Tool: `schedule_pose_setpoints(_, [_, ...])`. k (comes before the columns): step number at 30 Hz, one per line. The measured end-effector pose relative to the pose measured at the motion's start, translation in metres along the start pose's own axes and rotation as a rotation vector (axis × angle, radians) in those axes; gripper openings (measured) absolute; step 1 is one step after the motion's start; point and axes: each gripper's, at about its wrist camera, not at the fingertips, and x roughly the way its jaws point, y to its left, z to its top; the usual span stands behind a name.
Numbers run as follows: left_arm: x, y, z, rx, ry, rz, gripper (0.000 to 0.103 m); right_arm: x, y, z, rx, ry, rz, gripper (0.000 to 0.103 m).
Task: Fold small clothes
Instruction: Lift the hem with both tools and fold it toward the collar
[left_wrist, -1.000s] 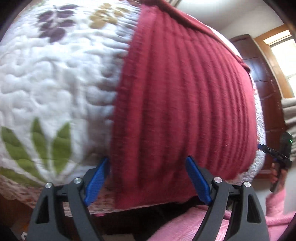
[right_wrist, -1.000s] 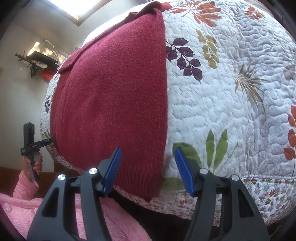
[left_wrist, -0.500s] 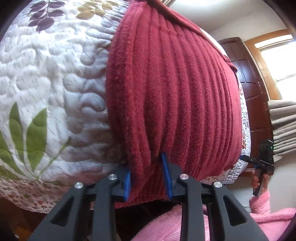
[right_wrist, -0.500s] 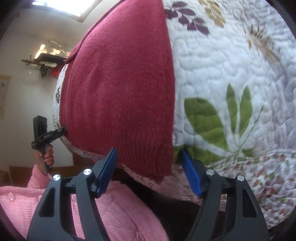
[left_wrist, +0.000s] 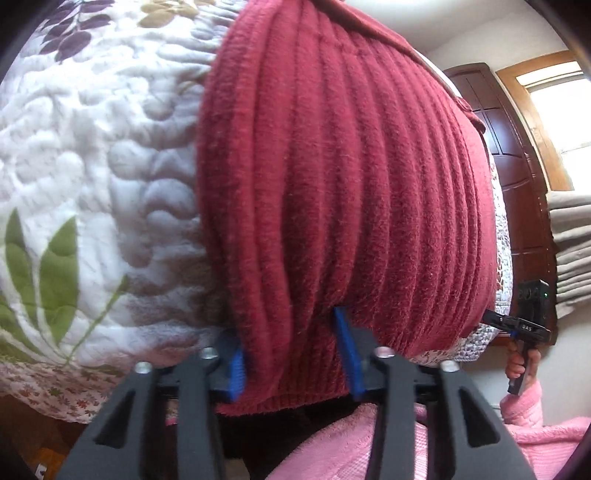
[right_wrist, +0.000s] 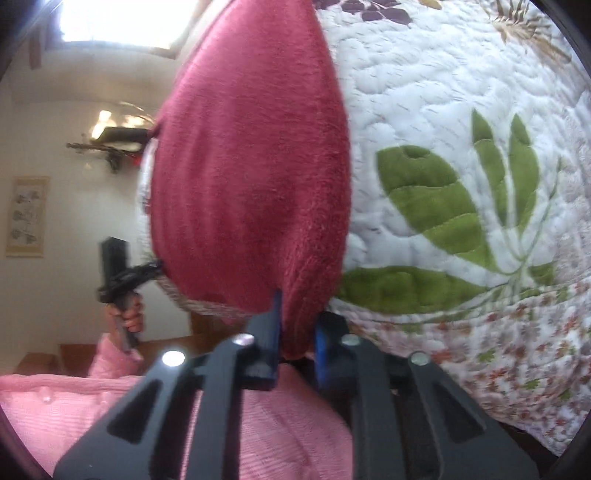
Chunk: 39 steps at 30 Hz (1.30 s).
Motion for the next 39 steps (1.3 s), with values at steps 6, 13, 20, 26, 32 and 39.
schedule_pose_setpoints(6, [-0.022, -0.007, 0.001, -0.009, -0.056, -0.002, 0.014, -0.020, 0.019, 0.003, -0.085, -0.037, 0.082, 0.011])
schedule_pose_setpoints(13, [-0.070, -0.020, 0.015, -0.033, -0.180, -0.184, 0.013, -0.066, 0.058, 0.022, -0.206, -0.155, 0.191, 0.010])
schedule_pose_setpoints(20, [-0.092, -0.031, 0.058, -0.064, -0.247, -0.313, 0.013, -0.091, 0.068, 0.062, -0.207, -0.247, 0.238, 0.006])
schedule_pose_setpoints(26, [-0.084, -0.028, 0.106, -0.127, -0.277, -0.350, 0.013, -0.090, 0.084, 0.114, -0.232, -0.274, 0.215, 0.006])
schedule_pose_setpoints(32, [-0.070, -0.005, 0.144, -0.236, -0.290, -0.361, 0.013, -0.087, 0.077, 0.180, -0.179, -0.288, 0.162, 0.006])
schedule_pose_setpoints(39, [-0.032, 0.022, 0.187, -0.374, -0.255, -0.338, 0.014, -0.062, 0.060, 0.253, -0.098, -0.265, 0.024, 0.006])
